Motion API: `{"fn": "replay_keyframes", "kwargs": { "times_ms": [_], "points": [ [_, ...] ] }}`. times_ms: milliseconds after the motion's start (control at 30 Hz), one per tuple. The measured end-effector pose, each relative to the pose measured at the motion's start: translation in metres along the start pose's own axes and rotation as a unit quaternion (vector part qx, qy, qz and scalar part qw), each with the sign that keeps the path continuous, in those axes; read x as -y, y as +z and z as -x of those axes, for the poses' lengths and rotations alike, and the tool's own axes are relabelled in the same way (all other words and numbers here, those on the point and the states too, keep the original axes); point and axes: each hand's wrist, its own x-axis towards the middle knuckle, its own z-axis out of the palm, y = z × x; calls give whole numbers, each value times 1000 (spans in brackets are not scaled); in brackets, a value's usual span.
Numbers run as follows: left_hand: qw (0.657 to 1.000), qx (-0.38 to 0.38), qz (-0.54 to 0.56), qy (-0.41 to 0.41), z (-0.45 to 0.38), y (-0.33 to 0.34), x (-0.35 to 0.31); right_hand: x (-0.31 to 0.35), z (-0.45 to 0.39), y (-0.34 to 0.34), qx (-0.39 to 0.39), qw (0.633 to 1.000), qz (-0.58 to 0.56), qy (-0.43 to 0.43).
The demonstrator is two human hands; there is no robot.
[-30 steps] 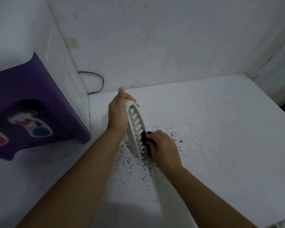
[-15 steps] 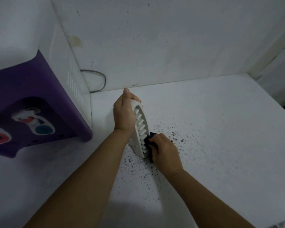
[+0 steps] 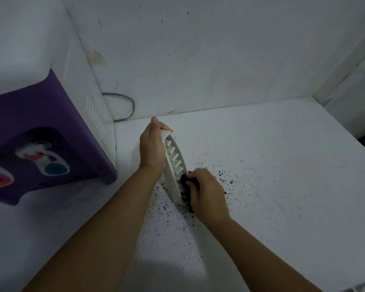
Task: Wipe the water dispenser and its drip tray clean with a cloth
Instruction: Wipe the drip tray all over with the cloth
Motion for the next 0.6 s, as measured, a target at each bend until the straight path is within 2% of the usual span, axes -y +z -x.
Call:
{"fn": "replay_keyframes", "kwargs": {
  "times_ms": [67,133,267,400,500,567,600],
  "points": [
    [1000,9,-3,-17,3,1,1,23,-20,-9,-73,996,-43,-23],
    [1000,14,3,-21,7,4,3,35,-35,-10,-107,991,-62,-58],
    [1000,-3,-4,-30,7,0,4,12,-10,7,-44,993,11,-107],
    [998,-29,7,-46,2,-11,11,-9,17,5,23,995,26,-98],
    [999,-25,7,-38,4,-7,9,8,-12,-8,-41,997,-44,-55],
    [1000,-16,-7,-24,7,0,4,19,-33,-10,-80,993,-66,-64],
    [1000,-13,-13,-20,9,2,2,22,-36,-8,-76,992,-68,-76]
  ]
}}
